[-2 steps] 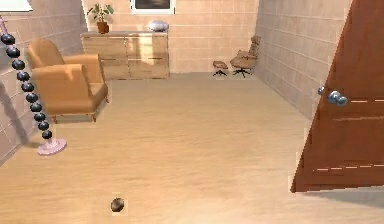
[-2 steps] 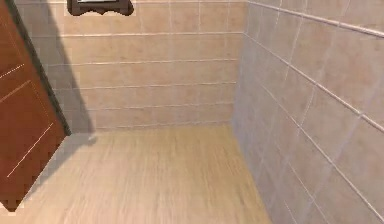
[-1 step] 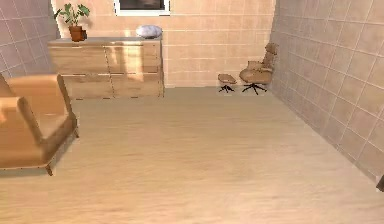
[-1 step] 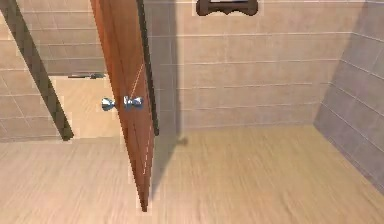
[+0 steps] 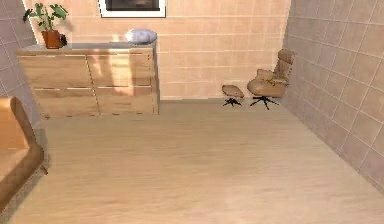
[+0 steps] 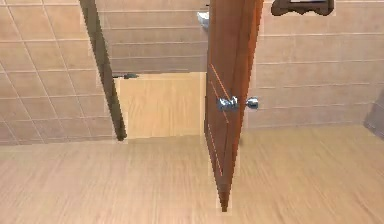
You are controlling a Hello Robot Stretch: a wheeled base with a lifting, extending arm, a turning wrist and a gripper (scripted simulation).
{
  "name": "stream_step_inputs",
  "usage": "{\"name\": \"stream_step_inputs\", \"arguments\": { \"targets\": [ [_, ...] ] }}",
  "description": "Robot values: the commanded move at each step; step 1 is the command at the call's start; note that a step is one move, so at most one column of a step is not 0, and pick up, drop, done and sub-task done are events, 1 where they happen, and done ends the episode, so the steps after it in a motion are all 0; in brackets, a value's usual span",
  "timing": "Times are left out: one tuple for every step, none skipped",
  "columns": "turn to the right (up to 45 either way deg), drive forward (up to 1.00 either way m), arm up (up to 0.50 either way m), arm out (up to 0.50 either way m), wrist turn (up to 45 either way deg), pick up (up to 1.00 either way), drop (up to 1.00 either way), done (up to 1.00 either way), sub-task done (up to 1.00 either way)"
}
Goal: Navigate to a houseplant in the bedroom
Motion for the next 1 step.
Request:
{"name": "stream_step_inputs", "arguments": {
  "targets": [
    [-24.0,0.0,0.0,0.0,0.0,0.0,0.0,0.0,0.0]
  ]
}}
